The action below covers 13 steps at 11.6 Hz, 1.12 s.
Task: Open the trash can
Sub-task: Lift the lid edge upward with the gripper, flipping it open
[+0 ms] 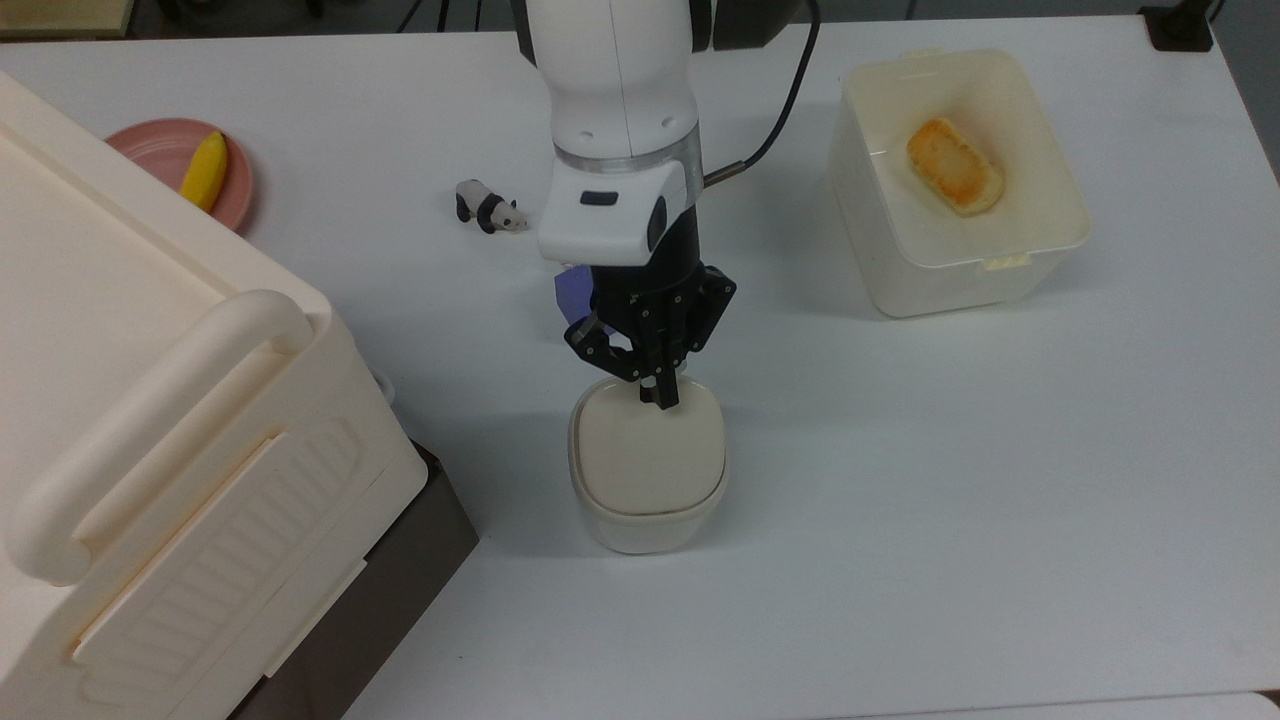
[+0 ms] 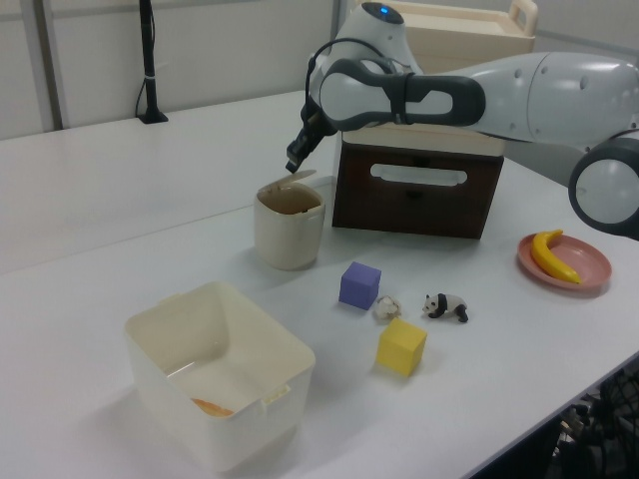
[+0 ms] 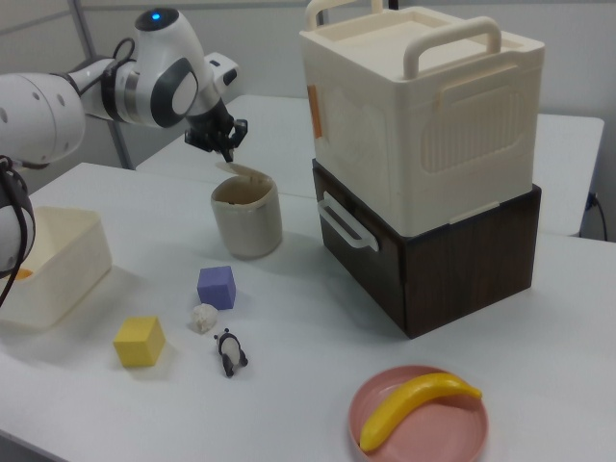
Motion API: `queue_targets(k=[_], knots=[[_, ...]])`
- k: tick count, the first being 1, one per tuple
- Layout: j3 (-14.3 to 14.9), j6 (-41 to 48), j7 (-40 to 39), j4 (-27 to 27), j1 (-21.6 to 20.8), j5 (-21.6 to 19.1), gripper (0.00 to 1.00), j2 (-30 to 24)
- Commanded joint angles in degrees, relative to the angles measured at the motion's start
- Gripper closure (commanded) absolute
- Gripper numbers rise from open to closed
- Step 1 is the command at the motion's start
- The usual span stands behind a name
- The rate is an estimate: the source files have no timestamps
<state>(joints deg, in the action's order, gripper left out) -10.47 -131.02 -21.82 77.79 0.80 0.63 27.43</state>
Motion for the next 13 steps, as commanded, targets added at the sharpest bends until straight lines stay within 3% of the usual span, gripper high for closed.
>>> queue_targets(k=[1, 3, 7, 10, 13], knots=[[-0.6, 4.6, 7.3, -0.1, 0.4, -0.8, 1.0, -4.1], [-0.4, 14.0, 10.4, -3.6, 0.3, -0.7, 1.0, -6.0], [0.7, 31.0, 13.8, -2.6, 0.3, -0.3, 1.0, -14.1], [2.6, 34.2, 20.9, 0.1, -0.3, -0.1, 1.0, -18.3], [4.2, 37.0, 21.6, 6.1, -1.6, 0.2, 1.0, -23.0]])
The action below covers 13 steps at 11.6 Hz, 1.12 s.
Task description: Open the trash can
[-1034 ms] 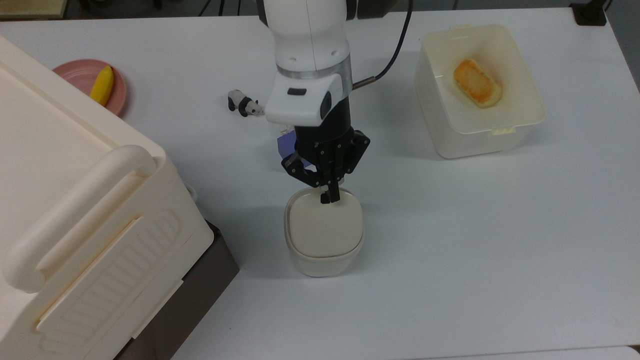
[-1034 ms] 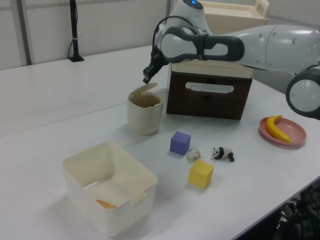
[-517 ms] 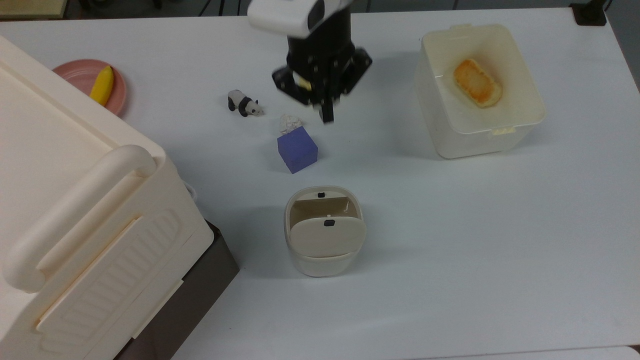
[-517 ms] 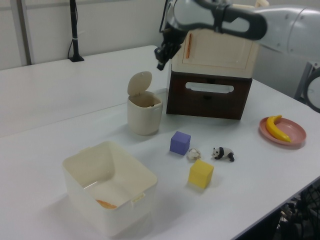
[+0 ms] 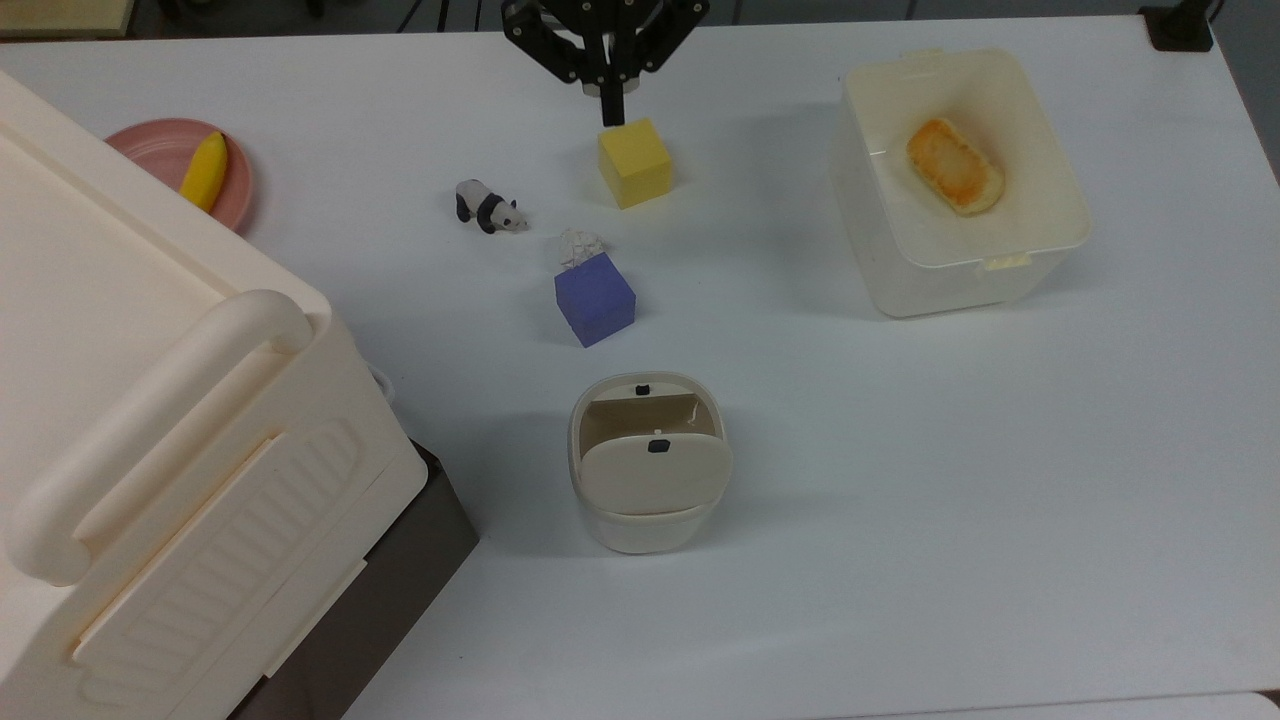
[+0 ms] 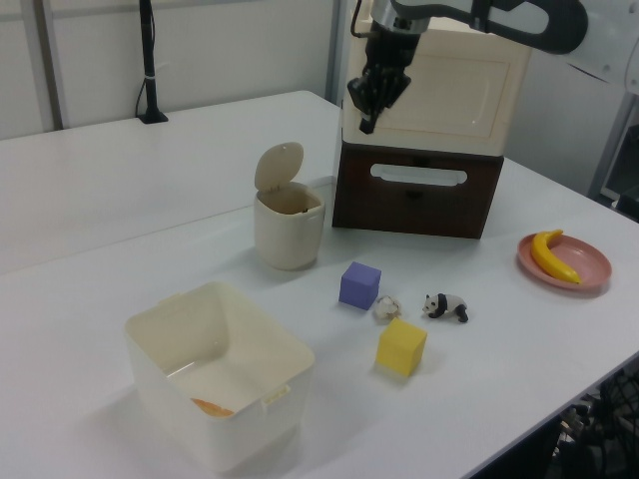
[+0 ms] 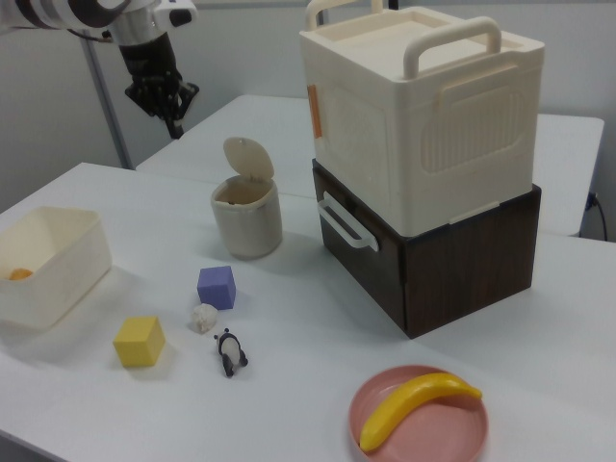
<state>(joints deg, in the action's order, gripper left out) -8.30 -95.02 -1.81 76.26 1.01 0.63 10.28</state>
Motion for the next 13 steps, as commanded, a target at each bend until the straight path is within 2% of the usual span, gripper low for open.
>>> queue_targets(k=[1, 6, 7, 8, 9, 10, 12, 13], knots=[[2.1, 1.4, 1.7, 9.7, -1.8, 0.2, 1.0, -7.5], [2.8, 7.0, 4.3, 11.9, -1.9, 1.0, 1.0, -11.2], [3.7, 6.9, 4.3, 11.8, -2.5, 1.0, 1.0, -11.5], [6.4, 6.7, 4.3, 11.4, -4.7, 1.0, 1.0, -11.5], [9.1, 6.8, 4.1, 11.3, -6.8, 0.9, 0.94, -11.8], [9.4, 7.0, 4.0, 10.6, -7.0, 0.9, 0.81, -11.8], [9.4, 7.4, 4.2, 9.7, -7.1, 0.9, 0.66, -11.7], [9.5, 7.7, 4.3, 9.6, -7.1, 1.0, 0.37, -11.6]])
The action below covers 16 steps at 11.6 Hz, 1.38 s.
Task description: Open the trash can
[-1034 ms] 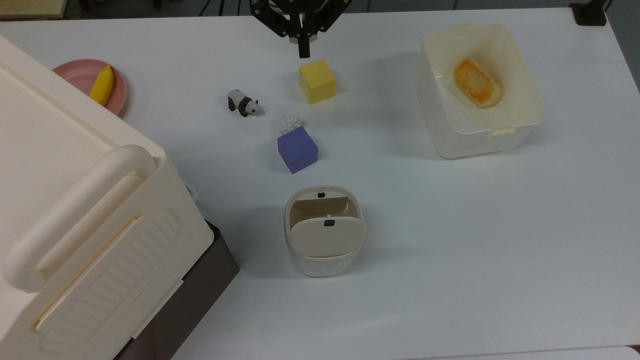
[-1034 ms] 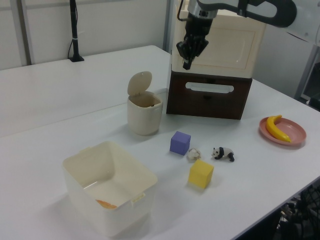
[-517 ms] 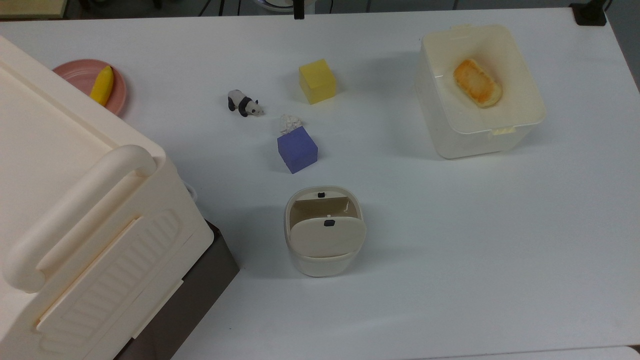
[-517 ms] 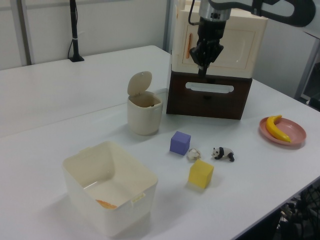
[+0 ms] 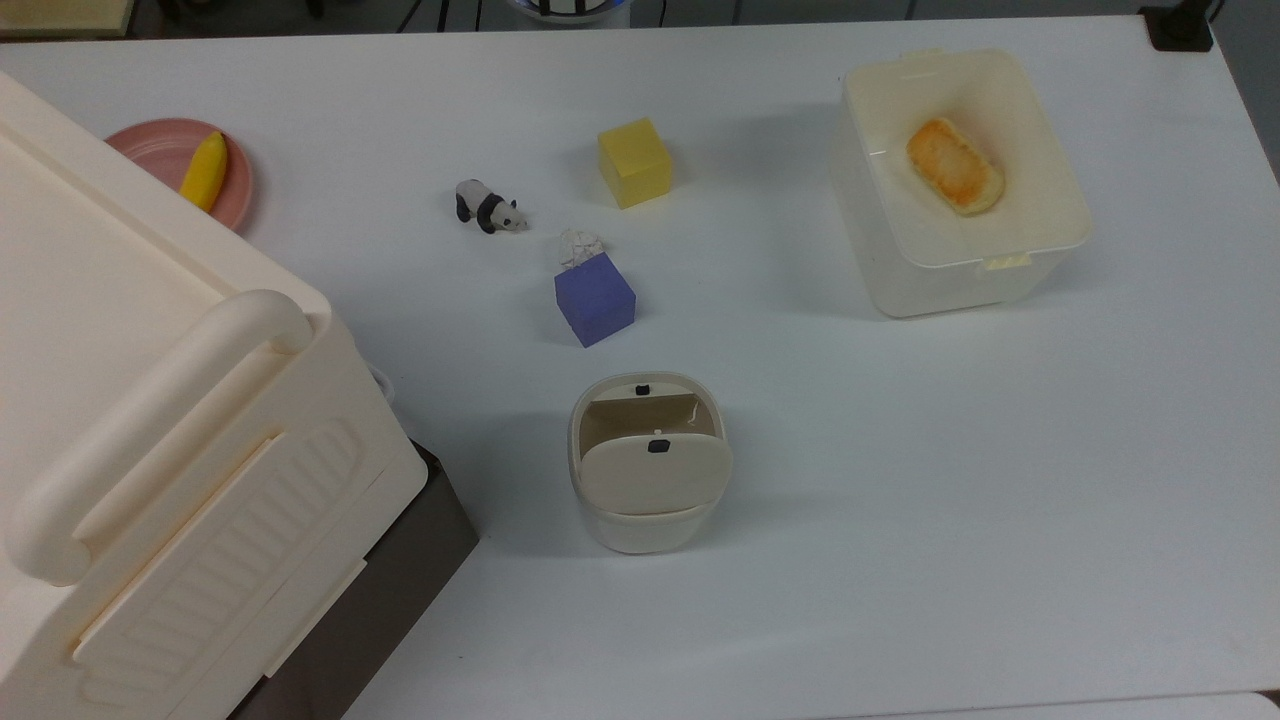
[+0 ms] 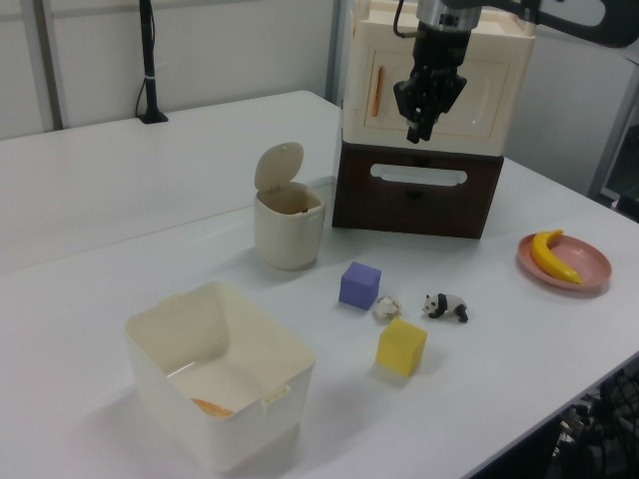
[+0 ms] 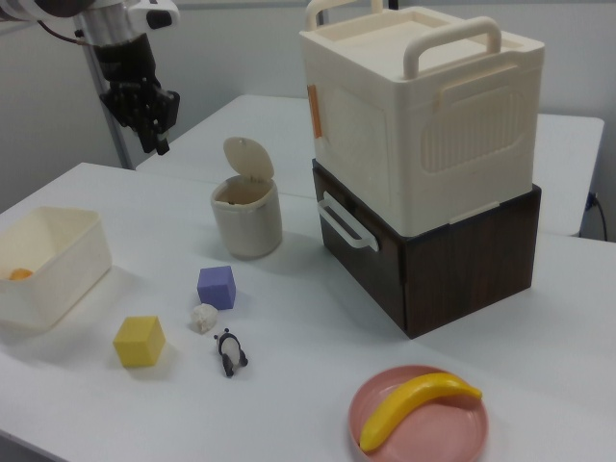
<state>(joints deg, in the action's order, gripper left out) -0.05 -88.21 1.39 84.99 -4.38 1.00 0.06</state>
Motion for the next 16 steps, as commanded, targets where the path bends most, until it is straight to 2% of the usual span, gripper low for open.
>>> queue_targets(k=[1, 2, 3, 16], knots=[[1.3, 0.8, 1.0, 1.0, -1.3, 0.8, 0.24, -1.4], [1.4, 0.8, 1.0, 1.0, -1.2, 1.8, 0.16, -1.3], [1.5, 0.8, 0.8, 1.0, -1.0, 2.9, 0.0, -1.2], [1.7, 0.9, 0.9, 0.1, -0.3, 3.8, 0.0, 0.0]])
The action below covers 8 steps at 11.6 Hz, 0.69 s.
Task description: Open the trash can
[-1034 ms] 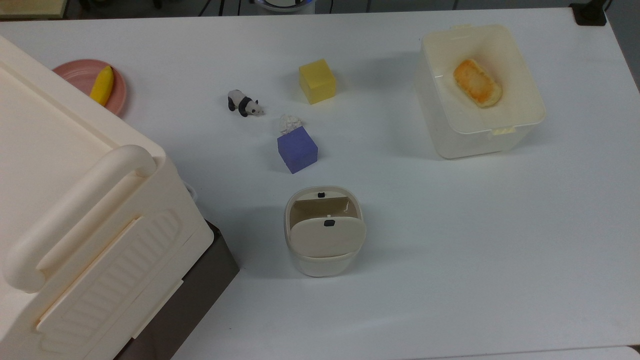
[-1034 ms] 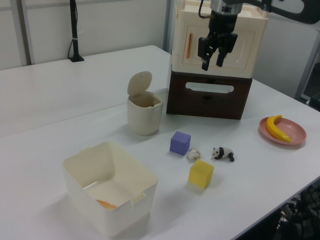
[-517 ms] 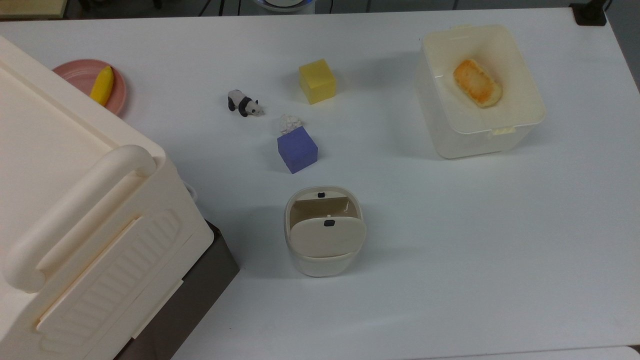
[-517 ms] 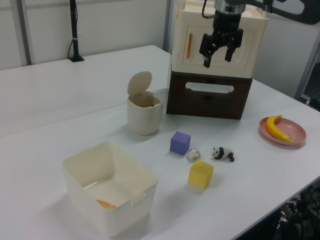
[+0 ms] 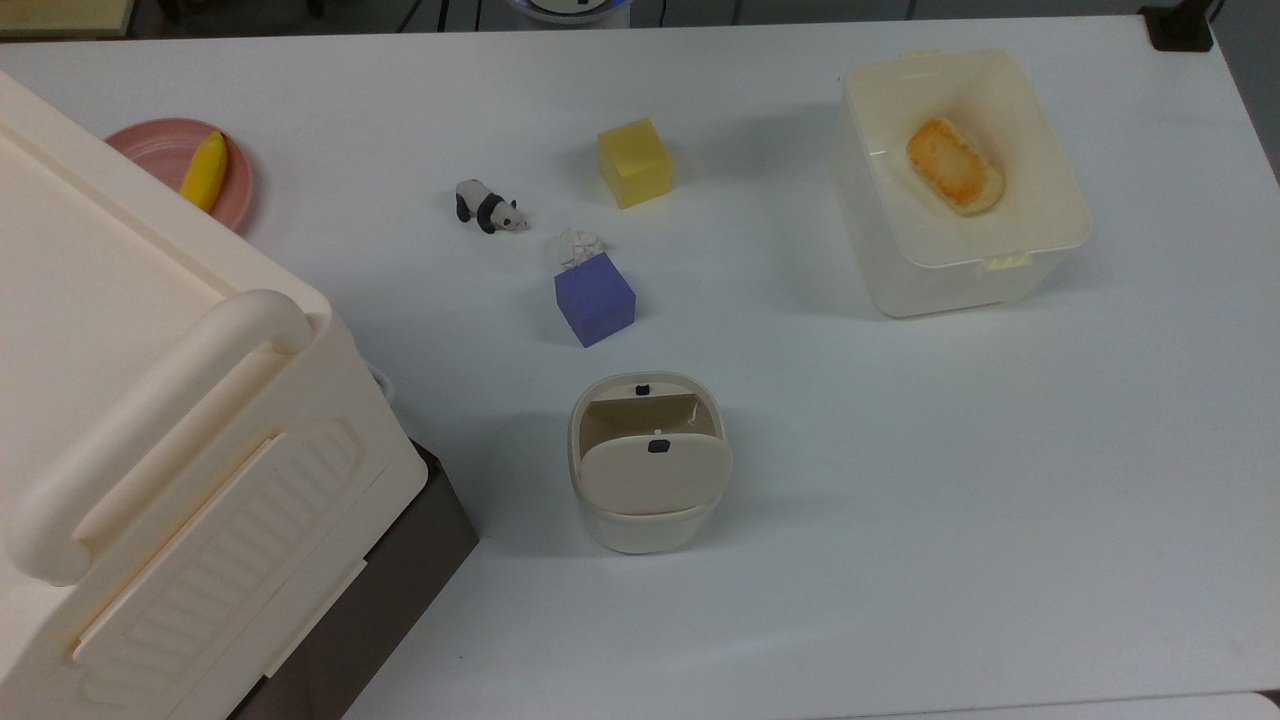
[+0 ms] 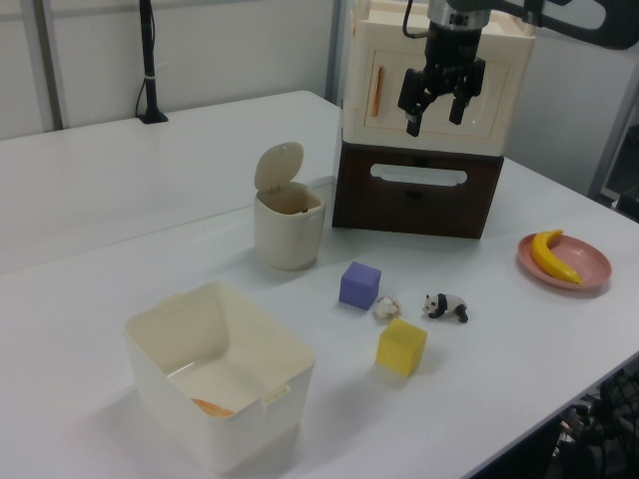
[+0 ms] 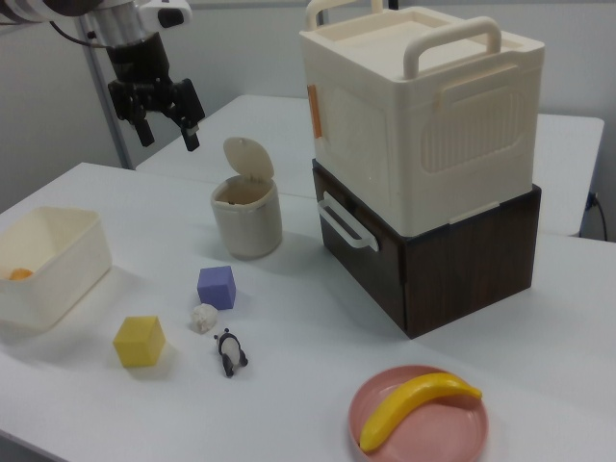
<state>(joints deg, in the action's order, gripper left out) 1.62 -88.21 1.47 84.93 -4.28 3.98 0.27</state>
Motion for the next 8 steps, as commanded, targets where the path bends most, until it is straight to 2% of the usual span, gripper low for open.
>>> queue_targets(k=[1, 8], knots=[[0.1, 0.9, 0.9, 0.2, -0.4, 0.9, 0.0, -0.1], [0.0, 0.9, 0.8, 0.2, 0.0, 0.9, 0.0, -0.3]])
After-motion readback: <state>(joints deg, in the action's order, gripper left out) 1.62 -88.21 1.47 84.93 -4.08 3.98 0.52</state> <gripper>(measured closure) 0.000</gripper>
